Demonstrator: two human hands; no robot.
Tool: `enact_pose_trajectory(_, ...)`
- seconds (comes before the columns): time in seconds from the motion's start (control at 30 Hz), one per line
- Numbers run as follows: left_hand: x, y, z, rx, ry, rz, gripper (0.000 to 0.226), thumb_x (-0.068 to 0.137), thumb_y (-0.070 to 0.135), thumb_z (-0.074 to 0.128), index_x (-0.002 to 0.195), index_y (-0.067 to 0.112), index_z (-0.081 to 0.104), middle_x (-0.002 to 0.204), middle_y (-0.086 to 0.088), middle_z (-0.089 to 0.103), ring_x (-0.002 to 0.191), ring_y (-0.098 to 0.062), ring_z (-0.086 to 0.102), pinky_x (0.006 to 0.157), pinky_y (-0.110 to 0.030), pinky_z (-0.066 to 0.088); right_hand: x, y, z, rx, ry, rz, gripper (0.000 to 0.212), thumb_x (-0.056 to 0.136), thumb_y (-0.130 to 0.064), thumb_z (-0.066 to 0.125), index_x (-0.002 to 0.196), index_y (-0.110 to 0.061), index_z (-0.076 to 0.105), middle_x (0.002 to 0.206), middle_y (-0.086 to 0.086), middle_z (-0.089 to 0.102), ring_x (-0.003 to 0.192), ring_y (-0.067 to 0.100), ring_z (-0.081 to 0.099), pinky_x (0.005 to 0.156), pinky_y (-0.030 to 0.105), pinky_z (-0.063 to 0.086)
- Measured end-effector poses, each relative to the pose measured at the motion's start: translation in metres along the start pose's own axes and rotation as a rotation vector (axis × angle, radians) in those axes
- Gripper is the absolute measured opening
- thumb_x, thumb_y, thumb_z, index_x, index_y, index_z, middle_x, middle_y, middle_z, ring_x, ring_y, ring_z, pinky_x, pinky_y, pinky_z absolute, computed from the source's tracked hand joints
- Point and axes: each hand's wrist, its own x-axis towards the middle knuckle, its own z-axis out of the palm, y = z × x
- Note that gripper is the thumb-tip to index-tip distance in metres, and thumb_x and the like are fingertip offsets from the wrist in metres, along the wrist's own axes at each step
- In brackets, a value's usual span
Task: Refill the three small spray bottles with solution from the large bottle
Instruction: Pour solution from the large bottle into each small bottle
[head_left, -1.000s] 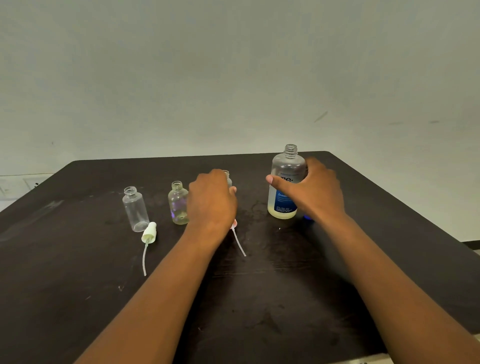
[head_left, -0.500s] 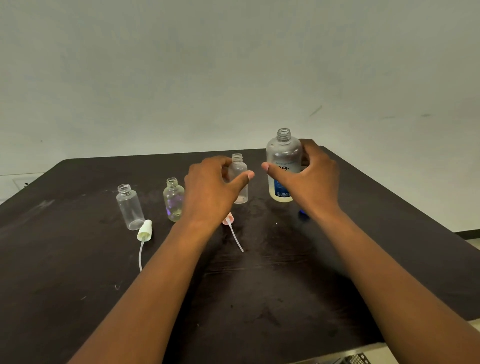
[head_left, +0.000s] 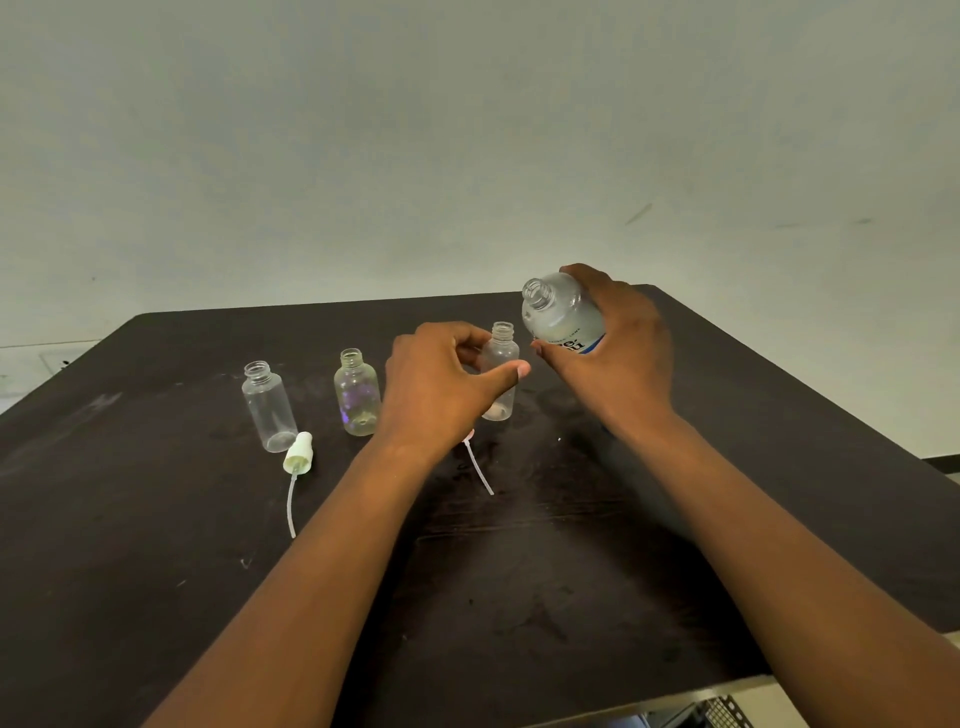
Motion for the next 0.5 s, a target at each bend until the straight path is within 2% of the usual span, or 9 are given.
enact_pose_trajectory(0.07, -0.0004, -0.0006, 0.0020, -0.002, 0.001, 0.006, 0.034, 0.074, 0.048, 0.090, 0.099, 0.026, 0.081, 0.082, 0.013, 0.075, 0.061, 0.001, 0.068, 0.069, -0.036, 0.063, -0.0009, 0.0002, 0.0006, -0.002, 0.015, -0.021, 0.072, 0.068, -0.035, 0.094, 0.133, -0.024, 0.065, 0.122, 0.002, 0.072, 0.109, 0.030, 0.065, 0.089, 0.045, 0.056)
enact_pose_trajectory(0.17, -0.0003, -0.0018, 0.0039, 0.002, 0.006, 0.013, 0.035, 0.074, 0.047, 0.090, 0.100, 0.026, 0.080, 0.082, 0.013, 0.075, 0.072, -0.001, 0.071, 0.073, -0.036, 0.063, -0.0015, 0.0024, 0.0021, -0.012, 0.029, -0.032, 0.074, 0.066, -0.031, 0.096, 0.133, -0.023, 0.066, 0.123, 0.003, 0.072, 0.109, 0.031, 0.065, 0.089, 0.044, 0.054)
enact_pose_trajectory(0.4, -0.0022, -0.0040, 0.0097, 0.005, -0.018, 0.039, 0.033, 0.074, 0.047, 0.090, 0.100, 0.027, 0.081, 0.080, 0.016, 0.074, 0.075, 0.001, 0.071, 0.068, -0.036, 0.064, -0.0018, 0.0056, 0.0049, -0.037, 0.025, -0.064, 0.077, 0.063, -0.027, 0.097, 0.133, -0.025, 0.065, 0.123, 0.000, 0.071, 0.112, 0.027, 0.063, 0.093, 0.043, 0.052)
enact_pose_trajectory(0.5, -0.0025, -0.0051, 0.0094, 0.018, -0.020, 0.054, 0.037, 0.075, 0.047, 0.089, 0.104, 0.025, 0.081, 0.081, 0.017, 0.072, 0.077, 0.002, 0.070, 0.072, -0.032, 0.063, -0.0020, 0.0068, 0.0057, -0.046, 0.028, -0.078, 0.077, 0.064, -0.025, 0.097, 0.134, -0.025, 0.065, 0.124, 0.000, 0.070, 0.114, 0.026, 0.062, 0.094, 0.041, 0.051)
